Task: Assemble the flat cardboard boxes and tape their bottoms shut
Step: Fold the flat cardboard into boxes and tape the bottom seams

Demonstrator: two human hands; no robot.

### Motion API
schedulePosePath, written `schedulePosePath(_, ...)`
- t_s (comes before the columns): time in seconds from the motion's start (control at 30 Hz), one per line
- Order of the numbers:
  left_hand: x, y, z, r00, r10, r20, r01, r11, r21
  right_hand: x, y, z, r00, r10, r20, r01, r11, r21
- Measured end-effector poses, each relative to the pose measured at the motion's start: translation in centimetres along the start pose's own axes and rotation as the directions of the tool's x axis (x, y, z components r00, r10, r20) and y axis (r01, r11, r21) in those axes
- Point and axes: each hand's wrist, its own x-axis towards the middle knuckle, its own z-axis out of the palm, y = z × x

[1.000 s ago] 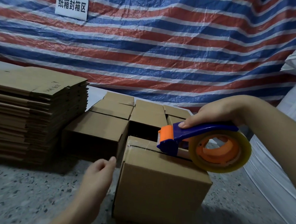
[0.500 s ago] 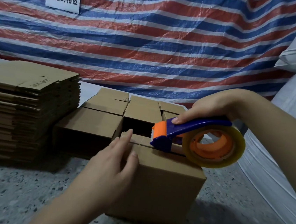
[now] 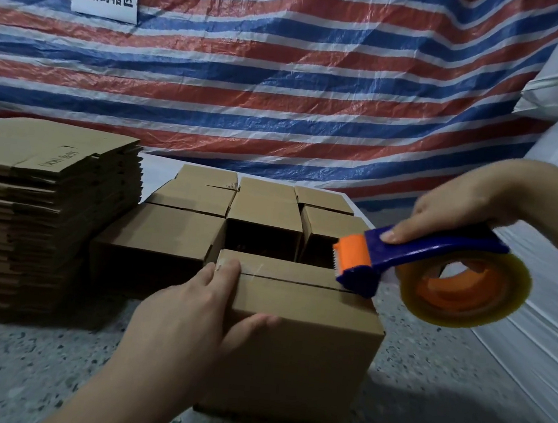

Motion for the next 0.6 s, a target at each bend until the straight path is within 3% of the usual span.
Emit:
schedulePosePath(0.17, 0.4, -0.1, -1.5, 0.996, 0.036, 0.076, -0.039, 0.999, 0.036, 0.5, 1.5, 1.3, 1.000, 0.006, -0.008, -0.006, 1.000, 0.001)
schedulePosePath(0.3, 2.1, 1.2, -3.1, 0.983, 0.046, 0.177, -0.086, 0.970, 0.226, 0.7, 1.6, 1.4, 0.999, -0.013, -0.029, 0.013, 1.000, 0.009)
schedulePosePath(0.47, 3.6, 5.1, -1.3, 0.927, 0.189, 0.325, -0.243, 0.961, 0.134, 0.7, 1.6, 1.4, 1.000, -0.021, -0.012, 0.022, 1.000, 0.011)
schedulePosePath(0.6, 3.9, 5.4, 0.0, 0.920, 0.195, 0.339, -0.277, 0.936, 0.216, 0.9, 2.0, 1.6, 1.000, -0.029, -0.001, 0.029, 0.999, 0.031)
